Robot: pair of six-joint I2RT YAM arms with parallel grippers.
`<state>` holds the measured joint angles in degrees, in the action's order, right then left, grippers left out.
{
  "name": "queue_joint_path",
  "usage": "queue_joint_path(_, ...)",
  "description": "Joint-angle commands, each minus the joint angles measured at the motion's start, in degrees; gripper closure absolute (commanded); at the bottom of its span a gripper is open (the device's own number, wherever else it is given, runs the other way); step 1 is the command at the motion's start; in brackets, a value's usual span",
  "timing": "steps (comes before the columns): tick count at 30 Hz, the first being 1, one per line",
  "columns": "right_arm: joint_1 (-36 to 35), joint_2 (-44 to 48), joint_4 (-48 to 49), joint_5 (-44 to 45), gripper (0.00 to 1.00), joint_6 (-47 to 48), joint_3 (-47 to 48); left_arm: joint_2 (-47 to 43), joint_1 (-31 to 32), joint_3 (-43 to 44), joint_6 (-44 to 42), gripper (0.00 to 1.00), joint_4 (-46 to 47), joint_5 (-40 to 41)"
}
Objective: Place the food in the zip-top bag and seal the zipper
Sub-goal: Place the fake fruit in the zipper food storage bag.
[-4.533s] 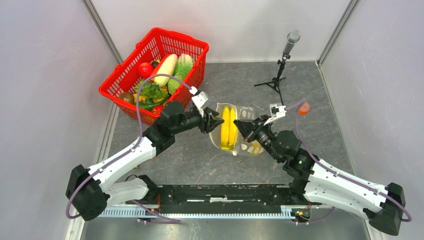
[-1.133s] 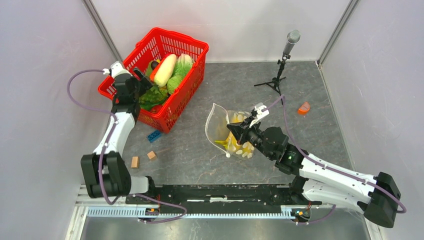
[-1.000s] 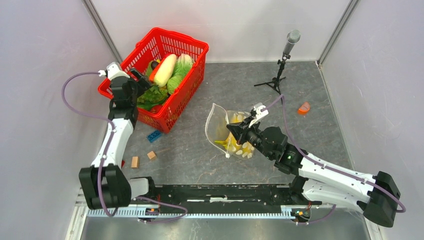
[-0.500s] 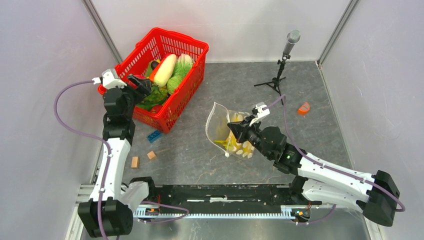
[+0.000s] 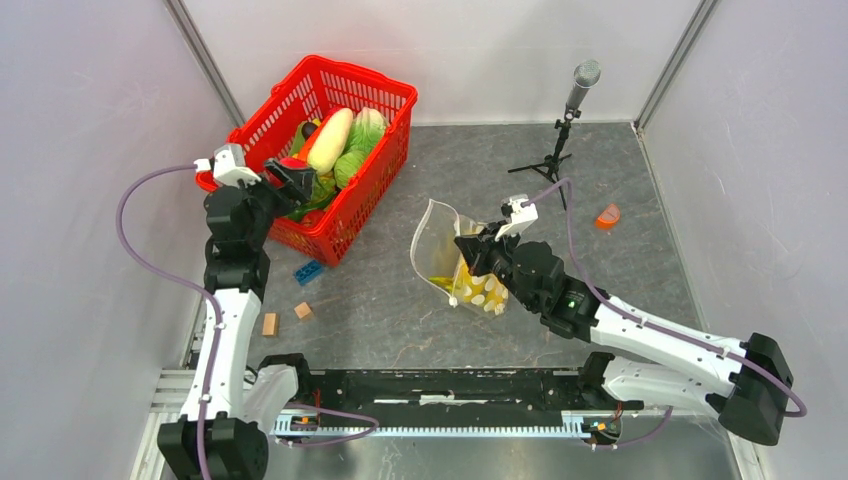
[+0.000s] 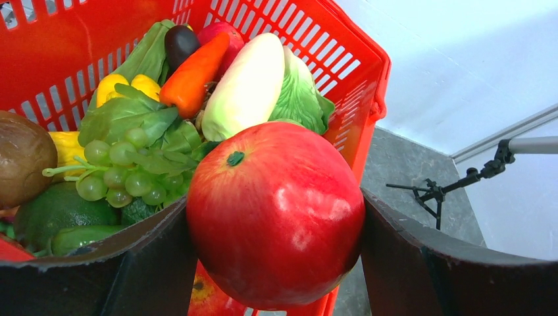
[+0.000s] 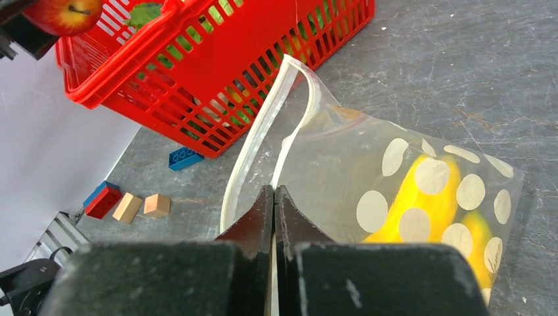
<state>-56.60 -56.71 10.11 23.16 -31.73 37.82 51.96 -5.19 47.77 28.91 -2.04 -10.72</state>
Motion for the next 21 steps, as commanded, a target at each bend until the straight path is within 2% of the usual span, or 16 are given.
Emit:
queue_joint_path(1, -0.07, -0.11, -1.52, 2.21, 1.00, -1.75, 4.01, -3.45, -0.53, -1.27, 0.49, 0.51, 1.75, -2.27)
queue_joint_path(10, -0.17, -1.81, -3.20, 0.82, 1.00, -1.91, 6.22, -3.29, -3.82, -3.59, 3.35, 0.52, 7.14, -8.30)
queue_joint_path(21, -0.09, -1.29, -3.54, 2.66, 1.00, -1.10, 5.86, -0.55, -10.32, -7.26, 11.48, 0.54, 16.38, -16.09)
